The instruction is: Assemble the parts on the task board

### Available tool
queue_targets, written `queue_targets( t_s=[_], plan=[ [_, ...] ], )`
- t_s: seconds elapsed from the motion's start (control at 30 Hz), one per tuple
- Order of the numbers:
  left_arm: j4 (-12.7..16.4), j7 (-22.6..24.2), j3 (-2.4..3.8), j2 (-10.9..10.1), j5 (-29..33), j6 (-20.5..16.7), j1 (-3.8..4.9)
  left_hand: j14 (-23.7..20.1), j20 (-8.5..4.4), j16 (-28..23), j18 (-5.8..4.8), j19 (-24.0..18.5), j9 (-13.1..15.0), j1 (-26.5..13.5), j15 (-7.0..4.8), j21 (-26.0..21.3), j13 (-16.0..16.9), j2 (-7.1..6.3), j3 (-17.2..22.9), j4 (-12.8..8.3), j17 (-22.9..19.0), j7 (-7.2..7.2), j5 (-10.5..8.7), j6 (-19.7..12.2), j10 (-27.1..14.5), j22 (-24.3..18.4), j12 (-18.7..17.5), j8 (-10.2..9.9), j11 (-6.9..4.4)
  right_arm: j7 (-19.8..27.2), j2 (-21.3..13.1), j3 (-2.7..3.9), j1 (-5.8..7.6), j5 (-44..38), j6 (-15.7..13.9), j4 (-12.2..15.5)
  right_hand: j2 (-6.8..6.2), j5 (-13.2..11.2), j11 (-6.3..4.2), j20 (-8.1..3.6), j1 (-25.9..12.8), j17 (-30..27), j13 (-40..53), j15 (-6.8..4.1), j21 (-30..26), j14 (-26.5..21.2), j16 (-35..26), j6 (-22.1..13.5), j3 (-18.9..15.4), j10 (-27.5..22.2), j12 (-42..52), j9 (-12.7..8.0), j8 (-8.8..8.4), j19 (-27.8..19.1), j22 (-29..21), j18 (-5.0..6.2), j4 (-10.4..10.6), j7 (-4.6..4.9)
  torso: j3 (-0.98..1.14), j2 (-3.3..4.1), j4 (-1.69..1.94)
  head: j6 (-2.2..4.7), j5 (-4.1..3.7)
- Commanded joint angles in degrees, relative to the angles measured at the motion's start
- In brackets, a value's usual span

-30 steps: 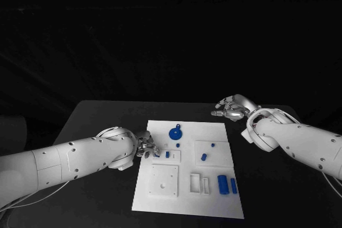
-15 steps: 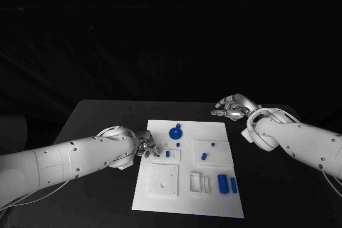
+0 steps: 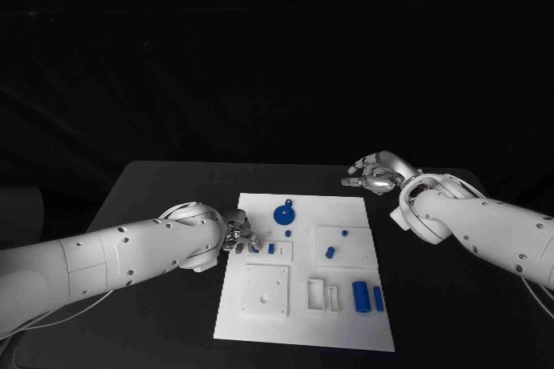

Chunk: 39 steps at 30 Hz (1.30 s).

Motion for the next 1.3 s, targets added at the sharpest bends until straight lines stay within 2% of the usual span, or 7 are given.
queue_targets(
  t_s=[0.03, 0.37, 0.5, 0.57, 0.7, 1.13, 1.3],
  plan=[
    [0.1, -0.6, -0.38, 0.4, -1.0, 2.9, -0.49, -0.2, -5.16, 0.4, 1.06, 0.5, -0.1, -0.4, -0.49, 0.3, -0.1, 0.29, 0.0, 0.3, 0.1, -1.91, -0.19, 4.7, -0.2, 0.1, 0.2, 0.0, -0.44, 0.5, 0.0, 0.02, -0.03, -0.4, 0.7, 0.1, 0.03, 0.3, -0.05, -0.42, -0.5, 0.0, -0.1, 0.01, -0.4, 0.5, -0.1, 0.0, -0.4, -0.2, 0.3, -0.1, 0.27, -0.2, 0.2, 5.71, 0.1, 0.55, 0.04, 0.01, -0.01, -0.06, -0.01],
    [-0.1, -0.7, -0.41, 0.8, -1.7, 3.0, -0.5, -0.2, -5.2, 0.6, 1.08, 0.5, -0.1, -0.7, -0.55, 0.4, -0.2, -0.33, -0.2, 0.3, 0.2, -1.98, -0.45, 4.8, -0.2, 0.2, 0.5, 0.2, -0.5, 0.5, -0.1, 0.02, -0.02, -0.4, 0.7, 0.2, 0.02, 0.4, -0.05, -0.43, -0.5, 0.0, -0.1, 0.01, -0.4, 0.5, -0.1, 0.0, -0.4, -0.2, 0.3, -0.1, 0.27, -0.2, 0.2, 5.71, 0.1, 0.55, 0.01, -0.02, 0.02, -0.24, -0.08],
    [-0.3, -1.2, -0.43, 0.9, -1.8, 2.4, -0.5, -0.3, -5.34, 0.6, 1.2, 0.5, -0.2, -1.5, -0.62, 0.4, -0.5, -1.59, -0.4, 1.3, 0.4, -2.04, -5.86, 4.7, -0.3, 0.2, 0.9, 0.2, -0.54, 0.5, -0.1, 0.02, -0.02, -0.4, 0.7, 0.2, 0.02, 0.4, -0.05, -0.43, -0.6, 0.0, -0.1, 0.01, -0.4, 0.5, -0.1, 0.0, -0.4, -0.2, 0.3, -0.1, 0.27, -0.2, 0.2, 5.71, 0.1, 0.55, 0.0, -0.01, 0.01, -0.27, -0.14],
    [-0.4, -1.8, -0.45, 1.0, -1.8, 1.5, -0.51, -0.4, -5.41, 0.5, 1.27, 0.5, -0.3, -2.1, -0.63, 0.3, -0.8, -3.23, -0.5, 2.4, 0.5, -2.05, -10.01, 4.5, -0.5, 0.1, 1.1, 0.2, -0.52, 0.5, -0.1, 0.02, -0.02, -0.4, 0.7, 0.2, 0.01, 0.4, -0.05, -0.43, -0.6, 0.0, -0.1, 0.01, -0.4, 0.5, -0.1, 0.0, -0.4, -0.2, 0.3, -0.1, 0.27, -0.2, 0.3, 5.71, 0.1, 0.55, -0.01, -0.01, 0.01, -0.31, -0.16],
    [-0.5, -2.1, -0.46, 1.0, -1.7, 1.0, -0.52, -0.6, -5.53, 0.0, 1.41, 0.3, -1.0, -3.1, -0.23, 0.1, -1.3, -6.91, -0.6, 4.0, 0.4, -1.44, -12.34, 2.6, -0.6, 0.0, 1.2, -0.9, -0.05, 0.5, -0.1, 0.02, -0.02, -0.4, 0.7, 0.2, 0.01, 0.4, -0.05, -0.43, -0.6, 0.0, -0.1, 0.01, -0.4, 0.5, -0.1, 0.0, -0.4, -0.2, 0.4, -0.1, 0.27, -0.2, 0.3, 5.71, 0.1, 0.55, -0.02, -0.03, 0.03, -0.29, -0.2],
    [-0.8, -2.4, -0.44, 0.4, -1.8, 0.6, -0.52, -0.5, -5.68, -0.3, 1.57, 0.3, -1.6, -4.3, 0.06, 0.0, -2.0, -10.52, 0.2, 7.4, 0.4, -1.09, -13.84, 1.4, -0.6, 0.0, 1.4, -1.6, 0.3, 0.6, -0.2, 0.02, -0.02, -0.4, 0.6, 0.2, -0.01, 0.4, -0.05, -0.43, -0.6, 0.0, -0.1, 0.01, -0.4, 0.5, -0.1, 0.0, -0.4, -0.2, 0.4, -0.1, 0.27, -0.2, 0.3, 5.71, 0.1, 0.55, -0.05, -0.04, 0.03, -0.21, -0.32],
    [-0.6, -2.5, -0.4, 0.0, -1.8, 0.0, -0.52, -0.5, -5.72, -0.5, 1.64, 0.4, -1.8, -4.7, 0.2, -0.1, -2.4, -13.38, 1.2, 10.0, 0.4, -0.93, -14.06, 0.7, -0.6, -0.1, 1.5, -1.9, 0.47, 0.6, -0.2, 0.02, -0.03, -0.4, 0.5, 0.2, -0.02, 0.4, -0.05, -0.43, -0.6, 0.0, -0.1, 0.01, -0.4, 0.5, -0.1, 0.0, -0.5, -0.2, 0.4, -0.1, 0.27, -0.2, 0.3, 5.71, 0.1, 0.55, -0.07, -0.04, 0.07, -0.09, -0.4]
  ],
)
